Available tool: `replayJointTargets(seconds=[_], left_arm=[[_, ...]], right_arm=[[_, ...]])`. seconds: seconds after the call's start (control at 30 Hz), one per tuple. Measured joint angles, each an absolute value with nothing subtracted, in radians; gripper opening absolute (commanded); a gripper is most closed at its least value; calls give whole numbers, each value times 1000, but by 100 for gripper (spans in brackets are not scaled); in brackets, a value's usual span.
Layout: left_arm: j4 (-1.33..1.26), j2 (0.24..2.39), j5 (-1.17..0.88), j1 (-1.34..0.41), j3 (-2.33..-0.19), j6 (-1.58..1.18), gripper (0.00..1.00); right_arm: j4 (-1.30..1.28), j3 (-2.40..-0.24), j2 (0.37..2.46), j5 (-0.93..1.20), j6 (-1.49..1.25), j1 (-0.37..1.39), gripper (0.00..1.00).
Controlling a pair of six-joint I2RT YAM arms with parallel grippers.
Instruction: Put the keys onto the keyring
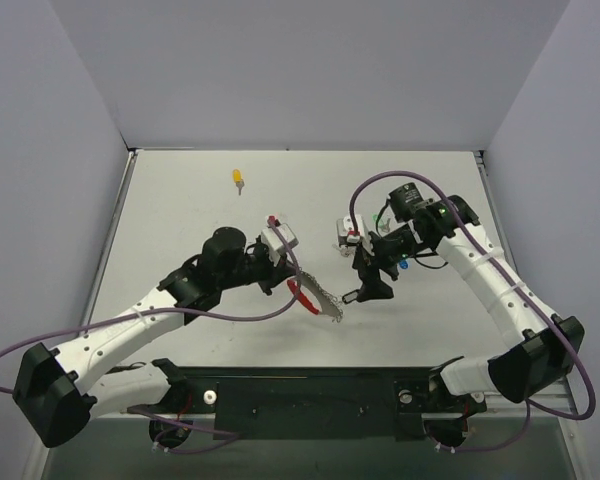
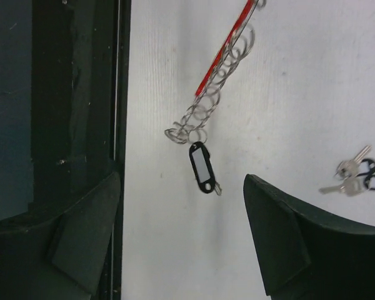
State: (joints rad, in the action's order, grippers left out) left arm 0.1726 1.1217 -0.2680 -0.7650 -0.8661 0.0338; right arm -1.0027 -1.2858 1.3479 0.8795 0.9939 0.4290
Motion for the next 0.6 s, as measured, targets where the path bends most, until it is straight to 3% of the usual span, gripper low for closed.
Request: replayJointTargets(seconds=[0.13, 0.37, 0.6], left_arm=[[-15, 1041, -347, -765, -730, -11, 0], [-260, 992, -435, -765, -628, -86, 0], [-353, 997, -492, -781, -613, -111, 0]], right_arm=[[-1022, -1396, 1367, 923, 1004, 490, 67], [-1055, -1407, 1395, 996, 997, 531, 59], [-1060, -1419, 1414, 1015, 996, 539, 53]])
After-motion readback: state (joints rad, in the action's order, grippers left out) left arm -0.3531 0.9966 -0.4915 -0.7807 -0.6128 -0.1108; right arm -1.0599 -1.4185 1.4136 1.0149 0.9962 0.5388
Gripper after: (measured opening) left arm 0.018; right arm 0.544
